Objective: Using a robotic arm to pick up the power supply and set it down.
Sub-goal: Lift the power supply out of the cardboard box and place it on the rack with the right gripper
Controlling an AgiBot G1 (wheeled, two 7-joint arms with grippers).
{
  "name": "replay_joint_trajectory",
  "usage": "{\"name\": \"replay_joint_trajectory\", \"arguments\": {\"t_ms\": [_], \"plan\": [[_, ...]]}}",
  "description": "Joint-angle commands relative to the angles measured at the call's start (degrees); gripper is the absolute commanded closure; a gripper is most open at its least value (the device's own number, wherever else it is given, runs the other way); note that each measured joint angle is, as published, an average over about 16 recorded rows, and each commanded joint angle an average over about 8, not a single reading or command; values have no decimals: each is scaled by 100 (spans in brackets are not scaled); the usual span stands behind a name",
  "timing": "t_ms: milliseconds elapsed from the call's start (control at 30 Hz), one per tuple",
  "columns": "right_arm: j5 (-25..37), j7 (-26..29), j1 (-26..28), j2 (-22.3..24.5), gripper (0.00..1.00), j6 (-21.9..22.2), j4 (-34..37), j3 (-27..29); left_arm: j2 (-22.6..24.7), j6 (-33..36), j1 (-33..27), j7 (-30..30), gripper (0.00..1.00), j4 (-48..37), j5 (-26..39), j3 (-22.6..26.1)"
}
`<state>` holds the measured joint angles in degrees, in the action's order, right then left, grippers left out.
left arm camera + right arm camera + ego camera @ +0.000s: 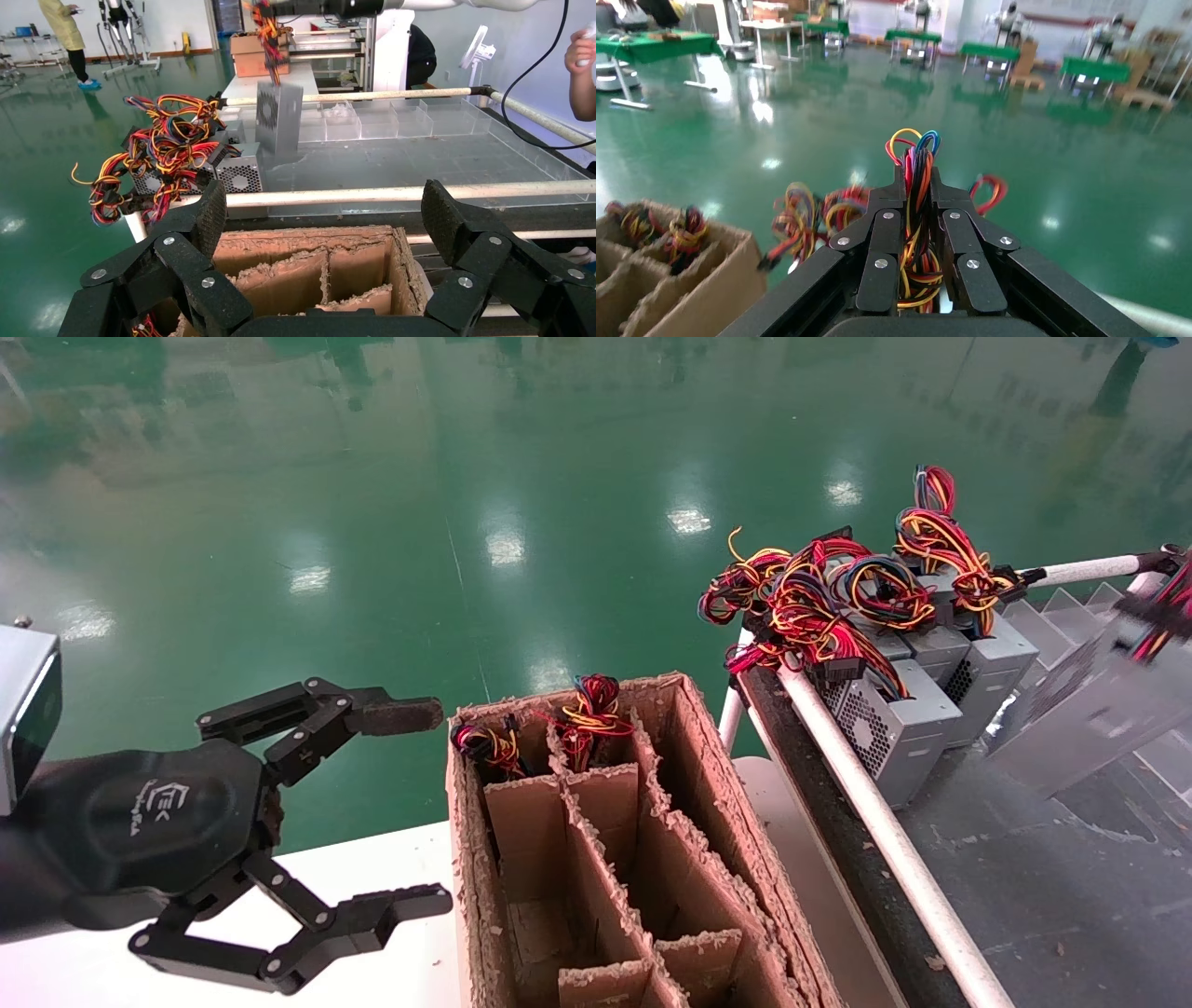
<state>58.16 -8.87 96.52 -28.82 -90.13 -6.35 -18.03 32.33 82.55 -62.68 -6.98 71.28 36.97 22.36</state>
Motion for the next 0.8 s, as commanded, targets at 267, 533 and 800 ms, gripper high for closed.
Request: {"name": "replay_joint_trajectory", "arguments": {"t_ms": [267,533,800], "plan": [[116,-46,-256,-288,100,-24,89,-143,0,0,0,0,0,0,0,0],[196,-266,-248,-611,100,104,33,-233,0,0,0,0,0,0,0,0],[273,-424,-115,-953,100,374,188,-289,0,0,0,0,0,0,0,0]]}}
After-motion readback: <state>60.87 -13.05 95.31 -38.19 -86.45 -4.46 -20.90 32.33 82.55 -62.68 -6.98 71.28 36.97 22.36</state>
